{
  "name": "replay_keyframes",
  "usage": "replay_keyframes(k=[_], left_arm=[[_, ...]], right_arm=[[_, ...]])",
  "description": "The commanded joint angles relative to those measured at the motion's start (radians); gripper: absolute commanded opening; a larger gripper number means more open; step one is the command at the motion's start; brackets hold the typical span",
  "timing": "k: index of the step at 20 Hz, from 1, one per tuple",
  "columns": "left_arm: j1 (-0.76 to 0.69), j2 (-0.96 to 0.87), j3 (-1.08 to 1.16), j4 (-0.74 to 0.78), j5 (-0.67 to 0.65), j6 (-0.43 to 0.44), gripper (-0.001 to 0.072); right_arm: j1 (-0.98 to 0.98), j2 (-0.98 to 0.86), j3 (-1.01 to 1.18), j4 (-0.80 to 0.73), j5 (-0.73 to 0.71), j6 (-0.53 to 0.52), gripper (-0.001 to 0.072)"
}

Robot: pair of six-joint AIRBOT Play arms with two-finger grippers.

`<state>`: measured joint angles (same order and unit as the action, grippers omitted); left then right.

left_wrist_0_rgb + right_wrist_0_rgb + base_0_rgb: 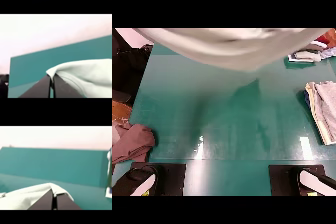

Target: Fold the shirts.

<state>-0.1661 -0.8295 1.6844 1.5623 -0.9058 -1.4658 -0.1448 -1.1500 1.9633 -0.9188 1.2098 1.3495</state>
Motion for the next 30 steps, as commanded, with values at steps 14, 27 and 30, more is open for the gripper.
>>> replay_keyframes(k=[14,27,30], left_arm=[[0.0,-0.014,-0.436,-0.13,-0.368,-0.001,0.0027],[0.0,-0.009,-1.035,-0.158,-0.386,0.004,0.0038],[0.0,-0.009,-1.025,-0.133,-0.377,0.007,0.0039]], right_arm=[[-0.035,0.183,-0.589,-0.002,0.226,0.044,0.0014],[0.145,0.255,-1.006,-0.13,0.148,0.037,0.0014],[0.145,0.278,-1.006,-0.13,0.13,0.037,0.0014]])
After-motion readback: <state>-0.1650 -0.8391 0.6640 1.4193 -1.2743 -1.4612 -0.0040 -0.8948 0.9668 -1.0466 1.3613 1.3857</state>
